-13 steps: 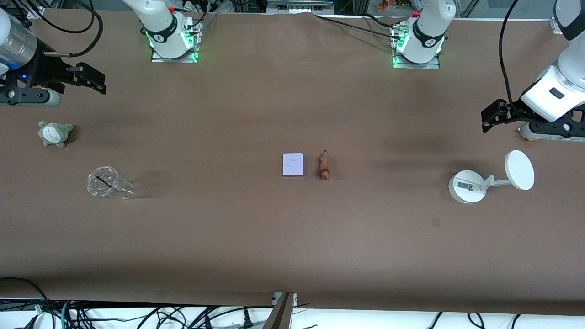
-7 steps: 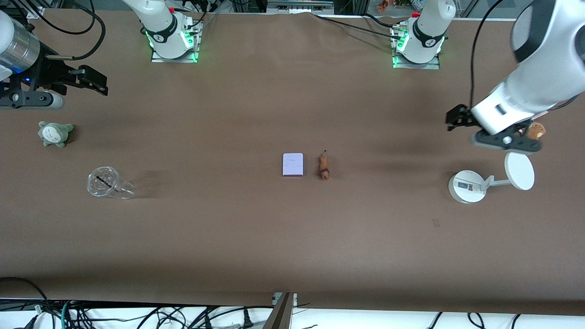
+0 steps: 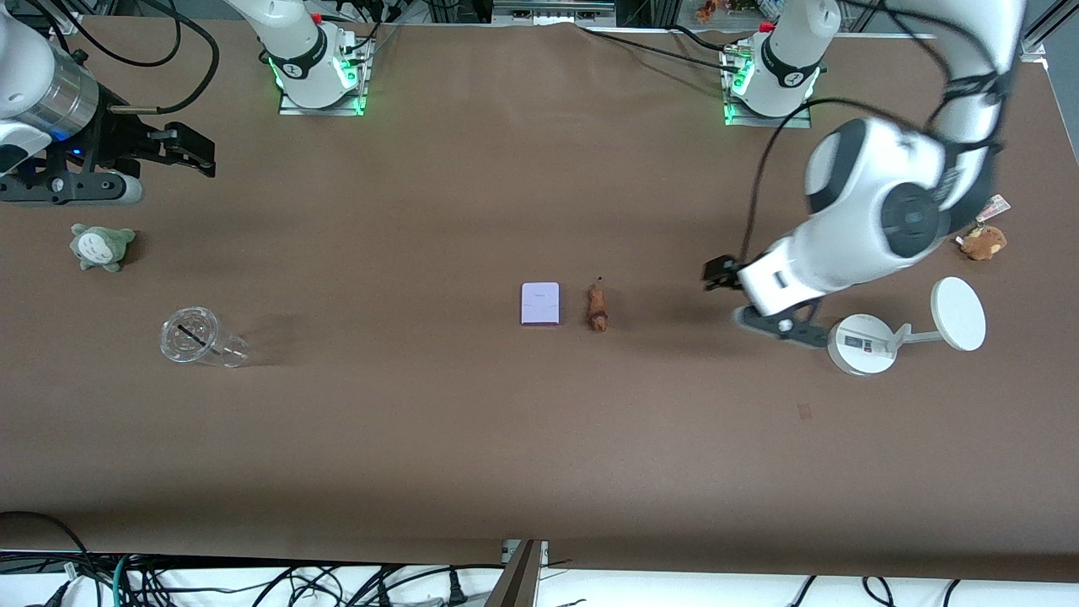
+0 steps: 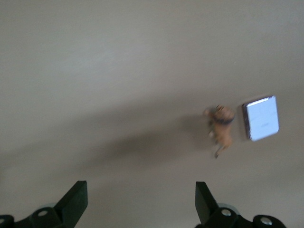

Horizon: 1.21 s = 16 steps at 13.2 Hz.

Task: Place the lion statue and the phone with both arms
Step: 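Reach the left gripper over to the brown lion statue beside the phone, then close the left gripper on the lion statue and lift it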

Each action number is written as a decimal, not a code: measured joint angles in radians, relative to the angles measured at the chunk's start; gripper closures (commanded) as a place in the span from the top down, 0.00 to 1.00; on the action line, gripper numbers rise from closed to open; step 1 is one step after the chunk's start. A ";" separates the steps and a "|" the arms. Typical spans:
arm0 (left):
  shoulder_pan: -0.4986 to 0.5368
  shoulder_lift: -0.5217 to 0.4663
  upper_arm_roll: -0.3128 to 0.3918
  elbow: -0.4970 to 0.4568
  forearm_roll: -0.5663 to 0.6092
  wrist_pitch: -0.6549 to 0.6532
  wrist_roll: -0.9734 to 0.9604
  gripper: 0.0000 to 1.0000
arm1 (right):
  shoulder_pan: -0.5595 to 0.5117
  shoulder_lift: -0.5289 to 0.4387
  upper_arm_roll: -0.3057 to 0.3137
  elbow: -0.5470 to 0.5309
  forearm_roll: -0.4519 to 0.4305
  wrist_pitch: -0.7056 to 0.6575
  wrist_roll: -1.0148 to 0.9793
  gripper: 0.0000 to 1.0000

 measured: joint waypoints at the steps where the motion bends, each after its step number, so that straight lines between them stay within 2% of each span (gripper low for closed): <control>1: -0.045 0.038 -0.002 -0.002 0.000 0.062 -0.036 1.00 | 0.000 0.000 0.000 0.000 0.000 0.000 0.000 1.00; 3: -0.146 0.108 -0.002 -0.003 0.013 0.157 -0.163 1.00 | 0.000 0.001 0.000 0.000 0.000 -0.001 0.000 1.00; 6: -0.246 0.183 -0.001 -0.004 0.118 0.276 -0.367 1.00 | 0.000 0.001 -0.001 0.000 0.000 -0.010 0.000 1.00; 11: -0.308 0.291 0.001 -0.004 0.273 0.390 -0.510 1.00 | 0.000 0.001 -0.001 0.000 0.000 -0.010 0.000 1.00; 13: -0.334 0.316 0.005 -0.004 0.278 0.401 -0.526 0.61 | 0.000 0.001 -0.001 0.000 0.000 -0.009 0.000 1.00; 15: -0.348 0.317 0.008 -0.002 0.281 0.402 -0.536 0.28 | 0.000 0.002 -0.001 0.000 0.000 -0.009 0.000 1.00; 16: -0.349 0.316 0.010 0.001 0.281 0.402 -0.536 0.25 | 0.000 0.003 -0.001 0.000 0.000 -0.009 0.000 1.00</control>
